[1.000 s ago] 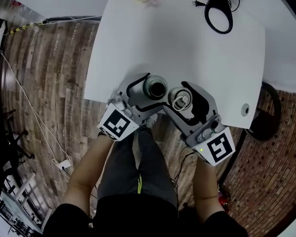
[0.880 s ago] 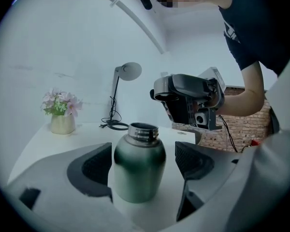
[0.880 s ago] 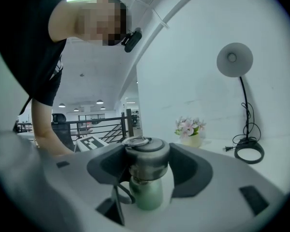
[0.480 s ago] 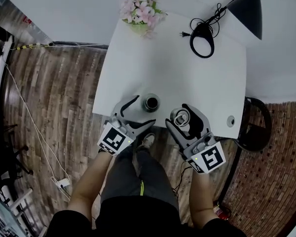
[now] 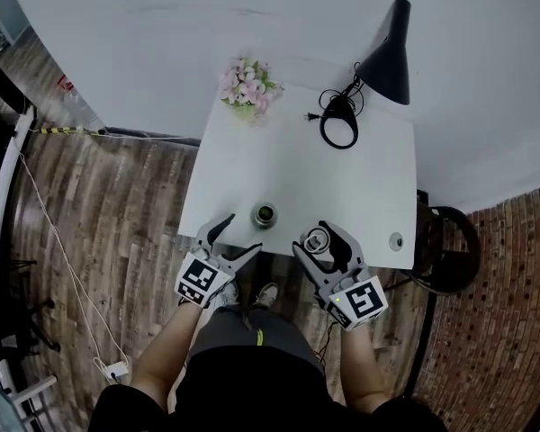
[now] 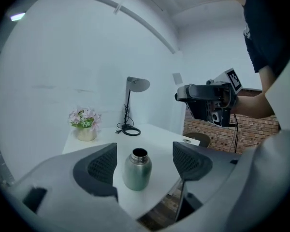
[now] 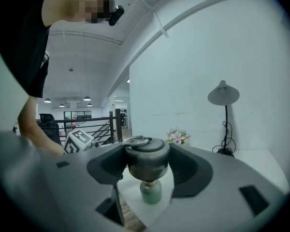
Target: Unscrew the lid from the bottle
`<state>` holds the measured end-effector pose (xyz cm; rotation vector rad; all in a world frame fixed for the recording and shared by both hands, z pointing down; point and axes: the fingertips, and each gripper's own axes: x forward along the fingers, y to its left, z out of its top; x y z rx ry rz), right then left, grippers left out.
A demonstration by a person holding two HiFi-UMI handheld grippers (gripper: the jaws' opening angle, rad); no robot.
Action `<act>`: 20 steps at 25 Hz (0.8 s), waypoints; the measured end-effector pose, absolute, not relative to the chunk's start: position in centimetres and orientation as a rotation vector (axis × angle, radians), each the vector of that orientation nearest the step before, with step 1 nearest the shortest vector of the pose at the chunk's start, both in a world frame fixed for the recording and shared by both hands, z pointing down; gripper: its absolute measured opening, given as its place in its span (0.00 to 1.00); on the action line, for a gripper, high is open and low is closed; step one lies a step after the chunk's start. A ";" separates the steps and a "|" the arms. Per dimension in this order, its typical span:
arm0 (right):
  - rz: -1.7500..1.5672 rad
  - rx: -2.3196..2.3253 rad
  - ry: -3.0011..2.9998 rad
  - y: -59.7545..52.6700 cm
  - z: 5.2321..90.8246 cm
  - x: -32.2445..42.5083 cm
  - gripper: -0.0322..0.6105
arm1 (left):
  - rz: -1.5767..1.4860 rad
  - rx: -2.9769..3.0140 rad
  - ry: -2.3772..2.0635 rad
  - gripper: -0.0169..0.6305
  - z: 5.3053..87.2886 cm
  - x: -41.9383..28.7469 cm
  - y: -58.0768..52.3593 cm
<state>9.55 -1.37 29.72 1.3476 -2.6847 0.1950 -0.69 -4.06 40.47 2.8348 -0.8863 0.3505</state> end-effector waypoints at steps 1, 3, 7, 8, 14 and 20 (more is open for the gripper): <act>0.196 1.364 -2.680 -1.2 29.4 9.8 0.47 | 0.340 2.834 -0.896 0.60 39.8 -0.7 -4.2; 0.197 1.398 -2.674 -1.0 29.1 10.4 0.47 | 0.336 2.840 -0.898 0.43 39.1 -0.9 -4.2; 0.174 1.457 -2.655 -1.1 28.1 11.4 0.47 | 0.314 2.872 -0.928 0.25 37.1 -1.7 -5.1; 0.173 1.473 -2.647 -1.0 27.8 11.7 0.47 | 0.306 2.878 -0.947 0.19 36.3 -2.0 -5.1; 0.159 1.571 -2.612 -1.6 26.2 14.5 0.47 | 0.246 2.921 -1.030 0.09 31.4 -3.3 -5.6; 0.201 1.661 -2.622 -3.8 25.0 16.4 0.47 | 0.155 2.970 -1.132 0.08 25.9 -4.5 -6.9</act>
